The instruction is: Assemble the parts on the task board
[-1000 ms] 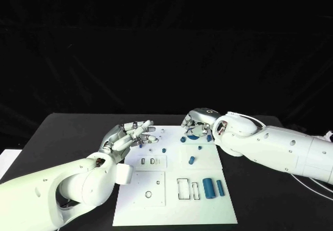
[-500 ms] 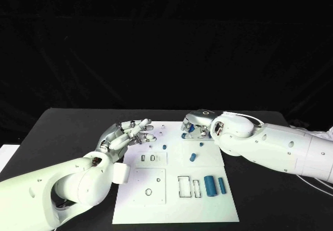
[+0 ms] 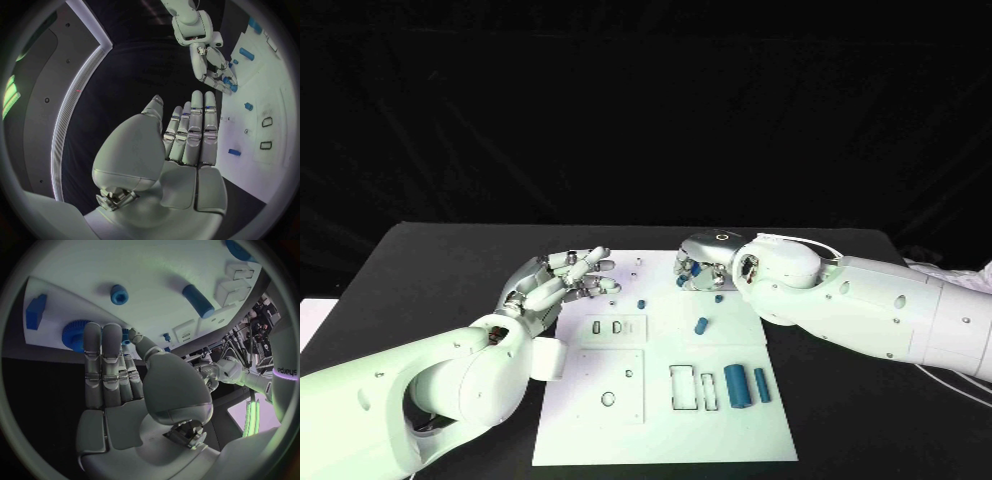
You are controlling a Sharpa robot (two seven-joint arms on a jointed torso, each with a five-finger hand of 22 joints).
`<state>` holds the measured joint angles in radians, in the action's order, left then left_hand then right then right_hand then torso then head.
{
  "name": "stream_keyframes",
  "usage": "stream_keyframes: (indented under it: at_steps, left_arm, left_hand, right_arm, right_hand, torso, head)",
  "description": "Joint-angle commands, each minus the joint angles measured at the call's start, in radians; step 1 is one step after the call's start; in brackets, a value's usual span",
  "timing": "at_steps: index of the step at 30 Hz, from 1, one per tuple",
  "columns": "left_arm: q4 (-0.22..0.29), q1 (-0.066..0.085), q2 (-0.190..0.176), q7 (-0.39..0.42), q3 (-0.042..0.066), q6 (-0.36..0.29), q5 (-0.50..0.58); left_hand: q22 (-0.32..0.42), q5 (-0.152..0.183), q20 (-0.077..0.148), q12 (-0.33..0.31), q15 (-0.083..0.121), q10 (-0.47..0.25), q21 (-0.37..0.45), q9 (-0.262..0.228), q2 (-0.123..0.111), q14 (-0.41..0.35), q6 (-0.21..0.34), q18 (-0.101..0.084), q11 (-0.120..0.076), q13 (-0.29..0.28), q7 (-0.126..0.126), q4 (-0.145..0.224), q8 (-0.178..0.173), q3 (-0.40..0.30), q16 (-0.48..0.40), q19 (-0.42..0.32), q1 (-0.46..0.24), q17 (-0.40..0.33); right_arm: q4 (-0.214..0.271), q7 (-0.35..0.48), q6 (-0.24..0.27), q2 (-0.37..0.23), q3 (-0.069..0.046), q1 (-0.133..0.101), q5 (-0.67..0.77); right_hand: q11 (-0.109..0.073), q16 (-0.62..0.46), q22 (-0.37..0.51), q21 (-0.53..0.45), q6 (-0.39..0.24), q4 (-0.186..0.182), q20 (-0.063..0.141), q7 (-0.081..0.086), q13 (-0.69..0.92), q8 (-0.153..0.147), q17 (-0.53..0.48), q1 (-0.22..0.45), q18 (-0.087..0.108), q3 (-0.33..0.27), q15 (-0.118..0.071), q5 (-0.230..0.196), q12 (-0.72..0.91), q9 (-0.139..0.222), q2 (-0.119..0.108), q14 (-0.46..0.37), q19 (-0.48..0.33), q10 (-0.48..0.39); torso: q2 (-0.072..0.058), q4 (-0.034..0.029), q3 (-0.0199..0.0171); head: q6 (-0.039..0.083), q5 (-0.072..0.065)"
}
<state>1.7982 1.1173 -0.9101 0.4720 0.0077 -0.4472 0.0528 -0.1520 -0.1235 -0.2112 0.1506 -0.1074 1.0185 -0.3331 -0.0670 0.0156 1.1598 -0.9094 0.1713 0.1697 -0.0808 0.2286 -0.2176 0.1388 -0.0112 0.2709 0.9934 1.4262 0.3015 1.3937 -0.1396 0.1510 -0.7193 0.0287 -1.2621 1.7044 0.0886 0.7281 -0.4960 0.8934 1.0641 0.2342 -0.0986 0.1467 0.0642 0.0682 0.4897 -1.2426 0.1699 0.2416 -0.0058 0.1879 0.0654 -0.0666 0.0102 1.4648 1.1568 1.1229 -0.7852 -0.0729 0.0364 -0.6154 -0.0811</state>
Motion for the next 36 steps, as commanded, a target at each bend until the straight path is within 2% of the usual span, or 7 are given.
stream_keyframes:
  at_steps: [1, 7, 11, 17, 20, 27, 36]
  left_arm:
    - [0.001, 0.001, 0.001, 0.002, 0.001, 0.015, 0.003]
    - [0.002, 0.002, 0.0, 0.001, 0.001, 0.017, 0.004]
    - [0.003, 0.002, 0.0, 0.0, 0.001, 0.017, 0.004]
    - [0.002, 0.002, 0.0, -0.001, 0.001, 0.018, 0.004]
    - [0.002, 0.002, -0.001, -0.003, 0.001, 0.018, 0.004]
    - [0.0, 0.002, -0.001, -0.005, 0.001, 0.017, 0.004]
    - [-0.001, 0.002, 0.0, -0.006, 0.001, 0.019, 0.004]
  left_hand:
    - [0.001, -0.004, 0.0, -0.006, 0.002, -0.01, 0.006, 0.001, 0.004, -0.008, 0.006, 0.008, 0.0, 0.001, 0.004, 0.004, -0.004, 0.0, -0.002, -0.005, 0.002, 0.001]
    - [0.001, -0.004, 0.0, -0.006, 0.002, -0.01, 0.006, 0.001, 0.004, -0.008, 0.006, 0.008, 0.0, 0.001, 0.004, 0.004, -0.004, 0.0, -0.002, -0.005, 0.002, 0.001]
    - [0.001, -0.004, 0.0, -0.006, 0.002, -0.01, 0.006, 0.001, 0.004, -0.008, 0.006, 0.008, 0.0, 0.001, 0.004, 0.004, -0.004, 0.0, -0.002, -0.005, 0.002, 0.001]
    - [0.001, -0.004, 0.0, -0.007, 0.001, -0.011, 0.006, 0.001, 0.005, -0.009, 0.007, 0.008, 0.0, 0.001, 0.004, 0.003, -0.005, 0.002, -0.001, -0.005, 0.0, 0.003]
    - [0.001, -0.004, 0.0, -0.007, 0.001, -0.011, 0.006, 0.001, 0.005, -0.009, 0.007, 0.008, 0.0, 0.001, 0.004, 0.003, -0.005, 0.002, -0.001, -0.005, 0.0, 0.003]
    - [0.001, -0.004, 0.0, -0.007, 0.001, -0.011, 0.006, 0.001, 0.005, -0.009, 0.007, 0.008, 0.0, 0.002, 0.004, 0.003, -0.005, 0.002, -0.001, -0.005, 0.0, 0.003]
    - [0.001, -0.004, 0.0, -0.007, 0.001, -0.012, 0.006, 0.001, 0.006, -0.009, 0.007, 0.008, 0.0, 0.002, 0.004, 0.004, -0.005, 0.002, 0.0, -0.005, 0.001, 0.004]
  right_arm:
    - [-0.007, -0.016, -0.019, 0.007, 0.0, 0.0, 0.022]
    - [-0.02, -0.017, -0.026, 0.017, 0.0, 0.0, 0.023]
    - [-0.023, -0.016, -0.019, 0.02, 0.0, 0.0, 0.023]
    - [-0.024, -0.028, 0.042, 0.019, 0.0, 0.0, 0.036]
    - [-0.019, -0.032, 0.083, 0.015, 0.0, 0.0, 0.042]
    - [0.002, -0.024, 0.216, 0.01, 0.0, 0.001, 0.019]
    - [-0.057, -0.034, 0.234, 0.062, -0.001, -0.002, -0.007]
  right_hand:
    - [0.001, 0.011, -0.009, 0.012, 0.008, -0.008, 0.003, 0.0, -0.001, -0.002, 0.009, -0.004, 0.012, 0.002, 0.002, -0.005, -0.001, -0.001, -0.001, 0.0, -0.006, -0.005]
    - [-0.003, 0.06, -0.056, 0.053, 0.023, -0.025, 0.003, -0.004, 0.0, 0.002, 0.061, -0.004, 0.006, 0.015, 0.0, -0.009, 0.004, -0.003, 0.013, 0.005, 0.005, 0.01]
    - [-0.011, 0.113, -0.114, 0.101, 0.049, -0.045, 0.007, -0.014, 0.002, 0.01, 0.116, -0.008, -0.001, 0.037, -0.006, -0.053, 0.01, -0.007, 0.031, 0.011, 0.023, 0.038]
    - [-0.026, 0.199, -0.222, 0.184, 0.089, -0.054, 0.017, -0.026, 0.004, 0.026, 0.206, -0.043, -0.017, 0.094, -0.018, -0.122, 0.018, -0.017, 0.061, 0.022, 0.062, 0.088]
    - [-0.028, 0.215, -0.245, 0.204, 0.093, -0.053, 0.02, -0.025, 0.003, 0.028, 0.221, -0.057, -0.02, 0.121, -0.019, -0.134, 0.016, -0.019, 0.067, 0.021, 0.068, 0.099]
    - [-0.027, 0.229, -0.266, 0.226, 0.095, -0.057, 0.02, -0.021, 0.002, 0.027, 0.228, -0.063, -0.023, 0.165, -0.018, -0.136, 0.006, -0.024, 0.047, 0.012, 0.065, 0.109]
    - [-0.015, 0.224, -0.267, 0.233, 0.075, -0.071, 0.013, -0.01, -0.001, 0.012, 0.215, -0.056, -0.022, 0.204, -0.009, -0.136, -0.004, -0.022, 0.023, 0.0, 0.049, 0.076]
  torso:
    - [-0.003, -0.0026, 0.0005]
    - [-0.005, -0.0016, 0.0002]
    - [-0.006, -0.0015, -0.0002]
    - [-0.007, -0.0028, -0.0002]
    - [-0.008, -0.0026, -0.0002]
    - [-0.009, -0.0024, -0.0001]
    - [-0.011, -0.007, 0.0018]
  head:
    - [0.0, 0.0]
    - [-0.002, 0.001]
    - [-0.003, 0.002]
    - [-0.004, 0.002]
    - [-0.004, 0.003]
    - [0.003, 0.006]
    - [0.009, 0.009]
